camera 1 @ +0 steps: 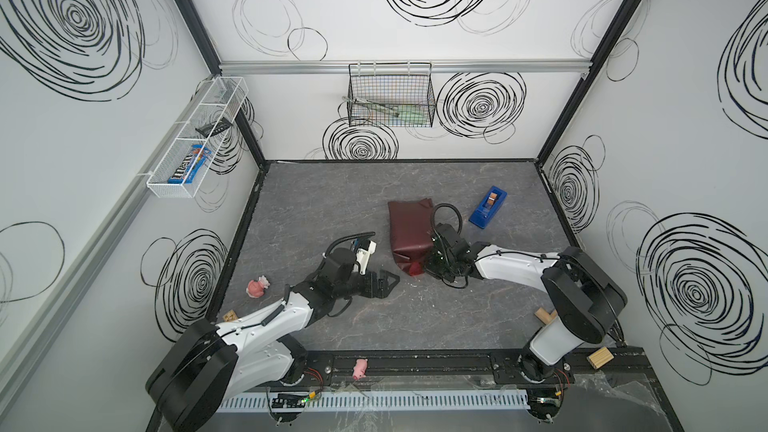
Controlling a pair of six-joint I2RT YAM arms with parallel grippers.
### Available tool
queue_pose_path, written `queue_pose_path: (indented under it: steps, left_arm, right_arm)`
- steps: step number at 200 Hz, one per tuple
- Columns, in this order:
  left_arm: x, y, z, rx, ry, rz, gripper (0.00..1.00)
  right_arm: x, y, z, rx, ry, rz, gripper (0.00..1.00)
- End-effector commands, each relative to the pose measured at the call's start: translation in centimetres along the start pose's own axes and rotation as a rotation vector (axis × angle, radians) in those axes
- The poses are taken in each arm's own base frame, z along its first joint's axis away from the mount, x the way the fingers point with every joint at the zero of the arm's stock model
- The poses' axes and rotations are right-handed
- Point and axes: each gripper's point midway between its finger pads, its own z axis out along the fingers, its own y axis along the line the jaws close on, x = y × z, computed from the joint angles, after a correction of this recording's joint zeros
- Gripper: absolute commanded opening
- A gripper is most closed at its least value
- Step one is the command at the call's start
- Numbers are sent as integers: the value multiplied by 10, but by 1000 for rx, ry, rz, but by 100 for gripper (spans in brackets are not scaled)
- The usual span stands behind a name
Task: Wrap a gift box in wrapping paper
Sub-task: Fifth fold the wrapping paper around the gift box.
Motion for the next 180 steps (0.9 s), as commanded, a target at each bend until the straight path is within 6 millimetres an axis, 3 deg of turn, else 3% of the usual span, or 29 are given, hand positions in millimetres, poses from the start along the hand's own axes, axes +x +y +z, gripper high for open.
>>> queue_pose_path:
  steps: [1, 38, 92, 180]
  left_arm:
    - [3, -8, 4, 66, -5, -12, 95]
    - [9, -7, 14, 118, 11, -135, 83]
    - [5, -14, 34, 215, 17, -247, 79]
    - [12, 2, 56, 210, 26, -409, 61]
  right_arm:
    - [0, 12, -10, -58, -5, 14, 0]
    - [4, 12, -15, -82, -4, 15, 0]
    - [11, 7, -15, -110, 15, 15, 0]
    - [20, 18, -17, -178, 54, -24, 0]
